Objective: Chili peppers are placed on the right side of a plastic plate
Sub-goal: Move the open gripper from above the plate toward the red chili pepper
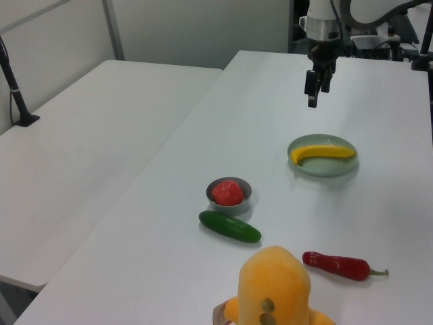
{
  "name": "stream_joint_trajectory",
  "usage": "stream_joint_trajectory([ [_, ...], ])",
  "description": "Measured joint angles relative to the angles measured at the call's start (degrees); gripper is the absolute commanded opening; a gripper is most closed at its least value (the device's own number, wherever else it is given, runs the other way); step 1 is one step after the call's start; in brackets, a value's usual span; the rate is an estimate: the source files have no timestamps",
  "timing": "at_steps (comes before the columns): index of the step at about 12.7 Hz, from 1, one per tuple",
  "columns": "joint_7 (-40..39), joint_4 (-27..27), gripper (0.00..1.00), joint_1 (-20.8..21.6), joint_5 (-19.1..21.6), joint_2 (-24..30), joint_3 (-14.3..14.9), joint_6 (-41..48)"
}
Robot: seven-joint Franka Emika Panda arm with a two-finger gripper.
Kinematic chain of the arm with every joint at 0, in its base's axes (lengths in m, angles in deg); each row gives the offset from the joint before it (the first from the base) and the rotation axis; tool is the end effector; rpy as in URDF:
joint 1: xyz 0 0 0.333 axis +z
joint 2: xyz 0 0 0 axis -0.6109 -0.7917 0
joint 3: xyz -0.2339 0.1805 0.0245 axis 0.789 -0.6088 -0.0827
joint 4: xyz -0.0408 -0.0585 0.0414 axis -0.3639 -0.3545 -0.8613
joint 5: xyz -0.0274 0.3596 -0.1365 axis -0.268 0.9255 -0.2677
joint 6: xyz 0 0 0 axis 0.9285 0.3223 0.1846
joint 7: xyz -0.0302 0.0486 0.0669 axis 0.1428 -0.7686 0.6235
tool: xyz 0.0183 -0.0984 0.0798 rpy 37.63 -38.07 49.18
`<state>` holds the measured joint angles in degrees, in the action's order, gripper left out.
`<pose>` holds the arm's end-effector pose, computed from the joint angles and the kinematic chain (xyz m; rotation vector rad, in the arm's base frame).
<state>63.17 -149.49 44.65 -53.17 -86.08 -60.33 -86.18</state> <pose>0.5544 0.0719 0.4555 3.1280 -0.1031 0.0200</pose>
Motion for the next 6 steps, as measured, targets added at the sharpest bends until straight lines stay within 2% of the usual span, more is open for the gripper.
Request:
stream_joint_trajectory([
  [1, 0.0, 0.0, 1.00, 0.0, 0.0, 0.0, 0.0, 0.0],
  [3, -5.2, 0.0, 1.00, -0.1, 0.5, 0.0, 0.4, 0.5],
  [6, -5.9, 0.0, 1.00, -0.1, 0.5, 0.0, 0.7, 0.5],
])
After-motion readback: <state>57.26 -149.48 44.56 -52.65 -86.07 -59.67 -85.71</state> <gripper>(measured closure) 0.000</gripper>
